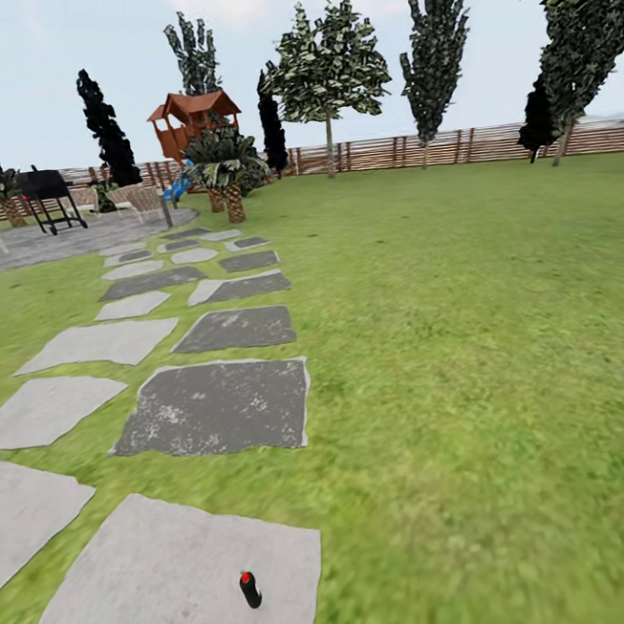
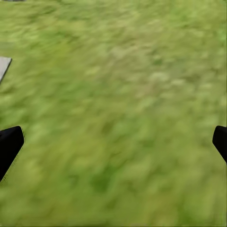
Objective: In the garden, pick up the pesticide atomizer on the floor and spray pesticide onto both trees until each tree trunk is fully covered.
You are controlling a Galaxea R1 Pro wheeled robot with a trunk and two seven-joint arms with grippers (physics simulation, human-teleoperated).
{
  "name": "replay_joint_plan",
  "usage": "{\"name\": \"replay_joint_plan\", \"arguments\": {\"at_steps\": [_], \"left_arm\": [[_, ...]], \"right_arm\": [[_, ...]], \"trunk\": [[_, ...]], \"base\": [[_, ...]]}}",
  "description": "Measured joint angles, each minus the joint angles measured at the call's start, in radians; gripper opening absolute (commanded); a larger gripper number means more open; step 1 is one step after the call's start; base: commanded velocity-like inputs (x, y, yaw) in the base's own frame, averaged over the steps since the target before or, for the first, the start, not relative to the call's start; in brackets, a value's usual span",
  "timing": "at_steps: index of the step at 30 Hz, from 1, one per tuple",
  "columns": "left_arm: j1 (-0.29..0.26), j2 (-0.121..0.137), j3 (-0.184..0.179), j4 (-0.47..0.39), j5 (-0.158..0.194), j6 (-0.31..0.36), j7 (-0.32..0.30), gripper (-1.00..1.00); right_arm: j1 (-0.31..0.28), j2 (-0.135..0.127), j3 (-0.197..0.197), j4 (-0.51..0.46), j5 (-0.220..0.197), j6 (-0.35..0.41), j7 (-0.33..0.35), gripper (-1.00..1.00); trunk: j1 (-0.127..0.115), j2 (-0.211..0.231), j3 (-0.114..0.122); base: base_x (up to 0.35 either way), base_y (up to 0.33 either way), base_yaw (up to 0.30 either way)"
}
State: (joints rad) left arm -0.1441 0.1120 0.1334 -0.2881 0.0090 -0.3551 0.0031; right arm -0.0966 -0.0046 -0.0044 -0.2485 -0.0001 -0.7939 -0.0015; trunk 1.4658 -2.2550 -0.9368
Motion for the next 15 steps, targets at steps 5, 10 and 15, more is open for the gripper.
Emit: {"name": "replay_joint_plan", "arguments": {"at_steps": [5, 10, 15], "left_arm": [[0.0, 0.0, 0.0, 0.0, -0.001, -0.001, 0.0, 1.0], [0.001, 0.0, 0.0, 0.001, -0.001, -0.002, 0.0, 1.0], [-0.008, -0.008, -0.002, -0.007, 0.0, 0.0, 0.0, 1.0]], "right_arm": [[0.0, -0.001, 0.001, 0.0, 0.001, -0.001, 0.003, 1.0], [0.0, -0.001, 0.004, 0.0, 0.0, 0.0, 0.003, 1.0], [0.0, 0.001, 0.006, 0.003, 0.002, 0.001, 0.003, 1.0]], "trunk": [[0.0, 0.0, 0.0], [0.0, 0.0, 0.0], [0.0, 0.0, 0.0]], "base": [[0.0, 0.0, 0.026], [0.0, 0.0, 0.003], [0.0, 0.0, 0.0]]}}
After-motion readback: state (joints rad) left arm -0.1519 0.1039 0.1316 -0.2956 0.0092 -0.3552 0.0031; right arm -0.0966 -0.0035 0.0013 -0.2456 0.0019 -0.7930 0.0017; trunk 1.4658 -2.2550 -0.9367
